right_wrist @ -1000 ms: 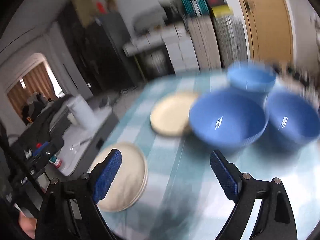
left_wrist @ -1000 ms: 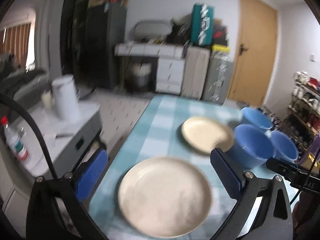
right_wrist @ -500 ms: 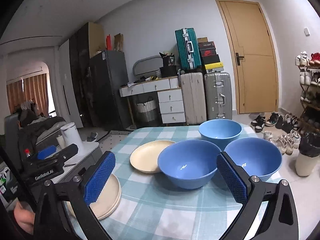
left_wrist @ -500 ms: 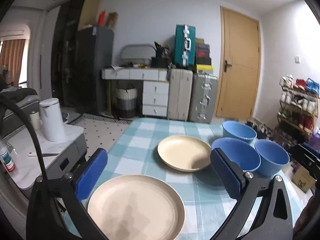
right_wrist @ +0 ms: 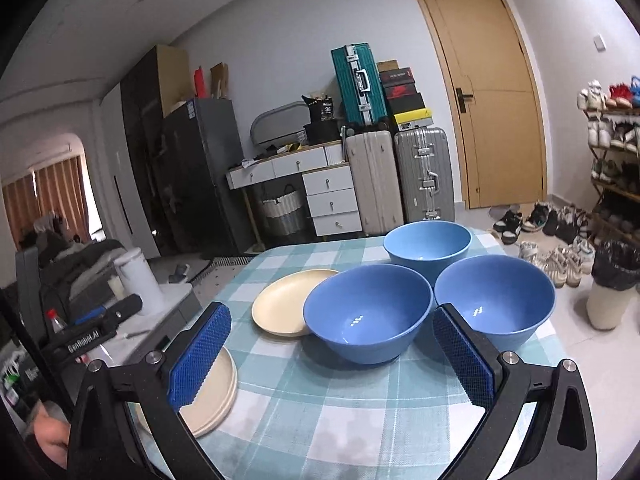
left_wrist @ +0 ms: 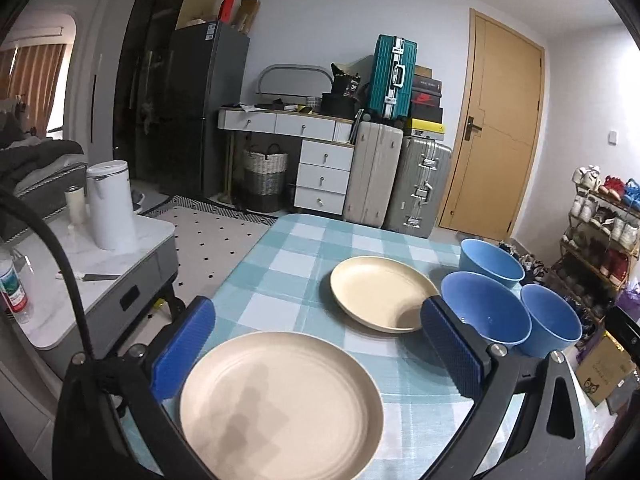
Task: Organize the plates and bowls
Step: 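Withdraw both grippers from the stacked plates, then move the left gripper to the remaining cream plate and grasp its rim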
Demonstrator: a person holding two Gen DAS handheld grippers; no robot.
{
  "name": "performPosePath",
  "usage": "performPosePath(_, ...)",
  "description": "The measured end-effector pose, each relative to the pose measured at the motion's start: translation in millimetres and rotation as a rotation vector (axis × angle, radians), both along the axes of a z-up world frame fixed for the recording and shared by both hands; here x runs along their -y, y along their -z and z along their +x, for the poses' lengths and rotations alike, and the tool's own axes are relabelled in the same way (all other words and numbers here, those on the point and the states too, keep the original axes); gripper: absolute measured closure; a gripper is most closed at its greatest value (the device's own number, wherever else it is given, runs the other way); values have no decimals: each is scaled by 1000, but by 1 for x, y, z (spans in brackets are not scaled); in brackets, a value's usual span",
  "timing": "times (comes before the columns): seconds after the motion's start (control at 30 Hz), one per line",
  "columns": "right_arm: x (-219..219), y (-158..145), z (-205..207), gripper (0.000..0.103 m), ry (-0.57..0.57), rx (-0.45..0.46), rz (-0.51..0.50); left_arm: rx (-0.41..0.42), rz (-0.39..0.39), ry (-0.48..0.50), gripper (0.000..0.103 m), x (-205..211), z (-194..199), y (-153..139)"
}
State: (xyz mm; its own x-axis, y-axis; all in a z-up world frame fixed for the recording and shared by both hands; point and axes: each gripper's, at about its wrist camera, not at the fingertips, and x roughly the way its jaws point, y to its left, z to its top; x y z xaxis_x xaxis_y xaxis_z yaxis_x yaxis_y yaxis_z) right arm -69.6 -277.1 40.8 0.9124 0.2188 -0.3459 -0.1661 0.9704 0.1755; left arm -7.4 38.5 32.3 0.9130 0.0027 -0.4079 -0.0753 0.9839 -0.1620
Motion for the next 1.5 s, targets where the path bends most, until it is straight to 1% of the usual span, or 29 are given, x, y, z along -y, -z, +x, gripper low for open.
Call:
performPosePath(0.3, -21, 8, 3, 0, -20, -1, -103, -52, -21, 14, 0, -1, 6, 7)
performPosePath(0.37, -24, 8, 1, 0, 7, 14, -130, -57, -30, 21, 0, -2, 6, 8)
performPosePath(0.43, -25, 8, -1, 0, 7, 29, -142, -66, -43, 34, 0, -3, 7, 9)
performPosePath(0.57, -28, 9, -1, 0, 5, 27, -157, -90, -45, 45, 0, -1, 10, 11)
performPosePath(0.73, -31, 11, 1, 0, 4, 18, -167, -94, -28, 44, 0, 3, 9, 12)
performPosePath(0.9, -32, 12, 2, 0, 8, 11, -172, -99, -28, 43, 0, 2, 10, 11)
performPosePath(1.03, -30, 12, 3, 0, 15, 5, -169, -132, -28, 58, 0, 4, 14, 14)
performPosePath(1.17, -28, 13, 5, 0, 20, -4, -165, -130, -35, 42, 0, -1, 14, 14)
performPosePath(1.27, -26, 13, 4, 0, 19, -6, -161, -131, -62, 33, 0, -6, 15, 15)
performPosePath(1.43, -23, 14, 3, 0, 17, -14, -160, -160, -83, 40, 0, -13, 28, 8)
performPosePath(1.5, -22, 14, 2, 0, 17, -9, -169, -167, -68, 40, 0, -14, 35, 1)
